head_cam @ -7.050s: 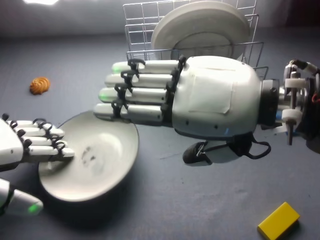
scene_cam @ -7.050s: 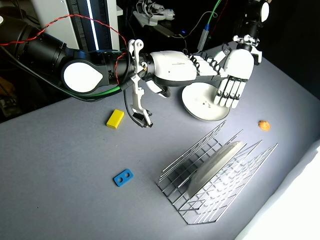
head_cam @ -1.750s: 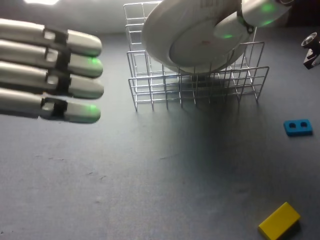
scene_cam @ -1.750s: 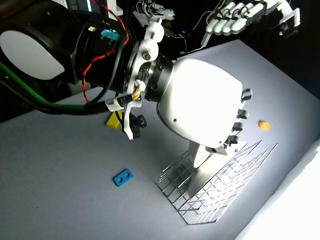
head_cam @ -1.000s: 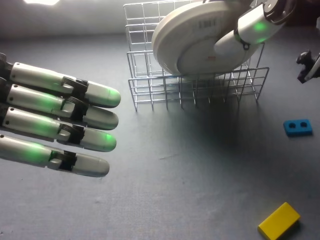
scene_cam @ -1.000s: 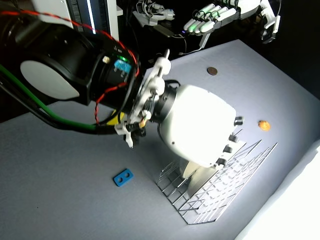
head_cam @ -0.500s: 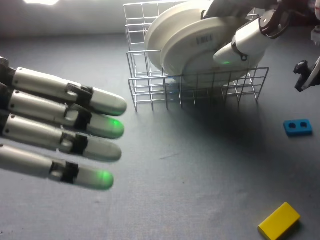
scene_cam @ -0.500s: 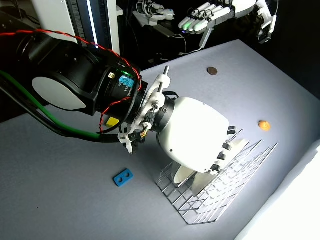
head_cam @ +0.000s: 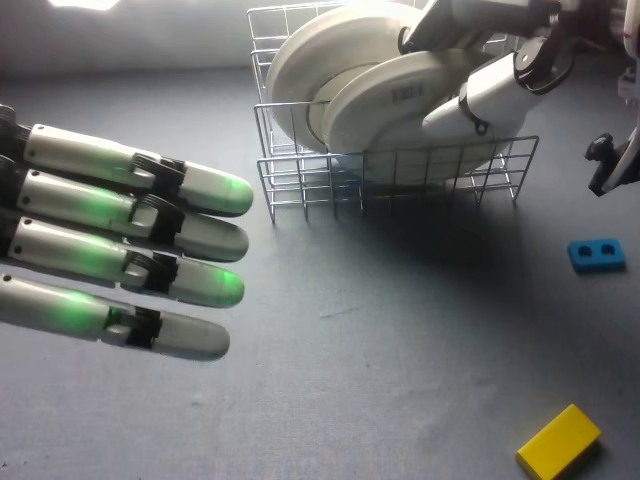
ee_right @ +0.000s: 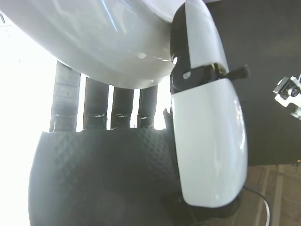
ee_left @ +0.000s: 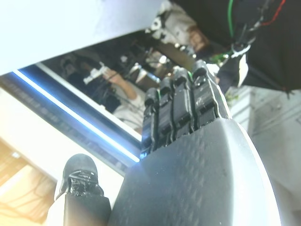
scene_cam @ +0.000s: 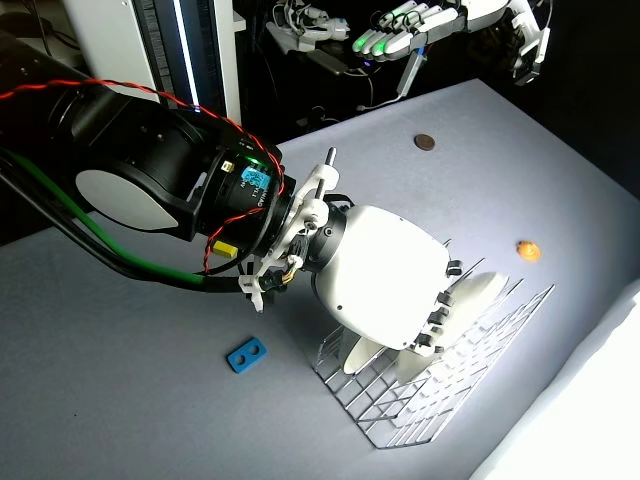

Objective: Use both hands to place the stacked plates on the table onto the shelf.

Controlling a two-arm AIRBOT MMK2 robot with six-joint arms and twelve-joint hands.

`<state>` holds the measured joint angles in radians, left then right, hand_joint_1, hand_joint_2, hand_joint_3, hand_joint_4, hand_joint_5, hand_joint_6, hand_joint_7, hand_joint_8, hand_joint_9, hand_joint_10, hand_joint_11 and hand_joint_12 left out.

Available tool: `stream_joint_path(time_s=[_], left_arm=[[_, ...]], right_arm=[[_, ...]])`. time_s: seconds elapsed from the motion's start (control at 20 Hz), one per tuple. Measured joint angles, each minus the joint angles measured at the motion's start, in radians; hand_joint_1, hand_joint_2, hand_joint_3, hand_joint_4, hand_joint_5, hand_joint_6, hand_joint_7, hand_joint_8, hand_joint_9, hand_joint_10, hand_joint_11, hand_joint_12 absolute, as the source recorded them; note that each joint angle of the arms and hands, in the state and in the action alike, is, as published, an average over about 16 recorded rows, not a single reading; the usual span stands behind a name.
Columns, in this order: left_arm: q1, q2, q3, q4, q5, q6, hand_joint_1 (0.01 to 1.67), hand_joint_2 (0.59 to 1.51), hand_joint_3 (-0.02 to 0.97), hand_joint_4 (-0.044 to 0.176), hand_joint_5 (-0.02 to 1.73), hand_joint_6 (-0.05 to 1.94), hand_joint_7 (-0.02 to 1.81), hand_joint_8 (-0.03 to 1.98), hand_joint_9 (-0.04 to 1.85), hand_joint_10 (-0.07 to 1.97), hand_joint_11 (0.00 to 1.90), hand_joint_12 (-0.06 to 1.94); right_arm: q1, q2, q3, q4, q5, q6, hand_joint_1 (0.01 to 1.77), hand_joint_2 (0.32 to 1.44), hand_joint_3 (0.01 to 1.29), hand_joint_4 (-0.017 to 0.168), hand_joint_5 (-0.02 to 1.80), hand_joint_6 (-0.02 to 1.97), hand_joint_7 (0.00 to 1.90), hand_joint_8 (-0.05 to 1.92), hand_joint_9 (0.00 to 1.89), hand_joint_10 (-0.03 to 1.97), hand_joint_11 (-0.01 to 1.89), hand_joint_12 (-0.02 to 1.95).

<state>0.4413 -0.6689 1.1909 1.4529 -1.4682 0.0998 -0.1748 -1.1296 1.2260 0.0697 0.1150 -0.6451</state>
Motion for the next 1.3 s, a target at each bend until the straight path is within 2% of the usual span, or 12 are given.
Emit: stream_joint_path(time_s=[0.15,0.45,0.9,1.3], left_arm=[[0.002,0.0,0.001,-0.003,0.001,0.001,0.01,1.147,0.003,0.005,0.18,0.01,0.16,0.0,0.1,0.01,0.02,0.04],[0.002,0.002,0.001,-0.009,-0.002,0.002,0.01,1.147,0.003,0.005,0.18,0.01,0.15,0.0,0.1,0.01,0.03,0.04],[0.002,0.005,-0.006,-0.011,-0.001,0.004,0.01,1.147,0.003,0.005,0.17,0.01,0.14,0.0,0.09,0.01,0.02,0.02],[0.001,0.006,-0.008,-0.012,0.001,0.009,0.01,1.148,0.003,0.005,0.16,0.01,0.14,0.0,0.09,0.01,0.02,0.0]], right_arm=[[-0.004,-0.001,0.001,0.001,0.002,-0.001,1.16,1.01,0.01,-0.009,0.88,0.35,0.92,0.01,0.89,0.02,0.58,0.67],[-0.006,0.0,0.0,0.002,0.001,-0.002,1.15,1.01,0.01,-0.008,0.83,0.04,0.85,0.02,0.82,0.02,0.46,0.77],[0.03,0.025,-0.017,0.002,-0.011,-0.002,1.14,0.98,0.01,-0.005,0.7,0.02,0.71,0.02,0.7,0.02,0.28,0.87],[0.08,0.063,-0.049,0.001,-0.027,0.0,1.12,0.96,0.01,-0.002,0.58,0.02,0.61,0.02,0.59,0.02,0.17,0.86]])
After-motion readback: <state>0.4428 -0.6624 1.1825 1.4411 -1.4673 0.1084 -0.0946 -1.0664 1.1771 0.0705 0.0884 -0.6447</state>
